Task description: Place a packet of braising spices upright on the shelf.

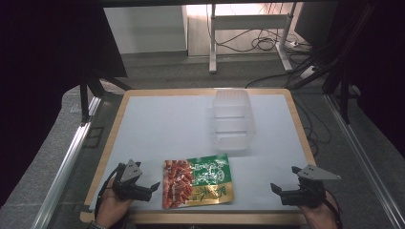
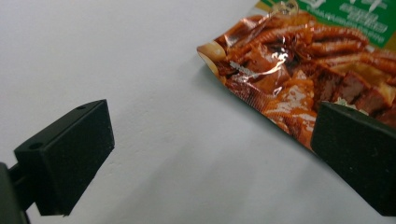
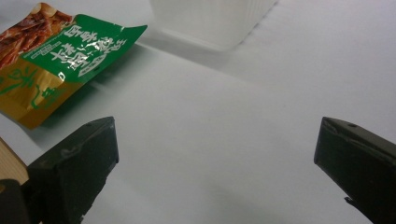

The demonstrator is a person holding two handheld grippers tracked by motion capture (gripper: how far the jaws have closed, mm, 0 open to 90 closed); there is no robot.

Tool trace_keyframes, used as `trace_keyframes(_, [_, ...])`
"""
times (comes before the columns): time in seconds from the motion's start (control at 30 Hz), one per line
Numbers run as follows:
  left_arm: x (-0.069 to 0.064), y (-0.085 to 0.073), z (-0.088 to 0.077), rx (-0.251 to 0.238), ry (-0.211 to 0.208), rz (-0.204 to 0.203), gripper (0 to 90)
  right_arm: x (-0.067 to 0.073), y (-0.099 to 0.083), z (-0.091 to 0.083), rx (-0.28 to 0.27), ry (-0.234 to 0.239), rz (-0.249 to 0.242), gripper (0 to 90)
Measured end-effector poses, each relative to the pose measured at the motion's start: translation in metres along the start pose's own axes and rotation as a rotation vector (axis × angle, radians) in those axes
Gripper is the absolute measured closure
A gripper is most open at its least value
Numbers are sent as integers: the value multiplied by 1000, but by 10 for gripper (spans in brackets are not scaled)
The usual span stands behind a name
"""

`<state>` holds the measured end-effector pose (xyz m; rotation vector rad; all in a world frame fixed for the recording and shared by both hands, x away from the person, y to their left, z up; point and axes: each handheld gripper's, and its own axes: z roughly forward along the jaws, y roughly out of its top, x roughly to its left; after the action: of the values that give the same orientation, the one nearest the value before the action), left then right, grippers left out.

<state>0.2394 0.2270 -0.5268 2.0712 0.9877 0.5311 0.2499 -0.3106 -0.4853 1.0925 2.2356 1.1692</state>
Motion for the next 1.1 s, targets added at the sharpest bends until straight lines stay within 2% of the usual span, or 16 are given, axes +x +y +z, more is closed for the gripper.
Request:
trace_keyframes(0.07, [2,0,-1,4,2,1,0,-2,-1,2,5,6,1,0])
trace_keyframes(0.17, [3,-1,-2,-16,0,-15,0,-4,-3,4,20,12,3,0])
trace_keyframes(0.23, [2,0,-2,-12,7,2,0,-3,-3,3,17,3,-2,0])
trace_keyframes(0.53, [4,-1,-4,-30,9,-8,0,-4,-4,6,27,-2,0,0])
trace_keyframes(0.6, [1,0,-5,-51,12,-5,0,-3,-4,6,28,-2,-3,0])
trace_keyframes(0.83, [0,0,-2,-19,12,-1,0,-1,-4,8,32,-2,-13,0])
trace_keyframes(1.1, [-1,1,-2,-8,11,5,0,1,-2,9,29,-10,-27,0])
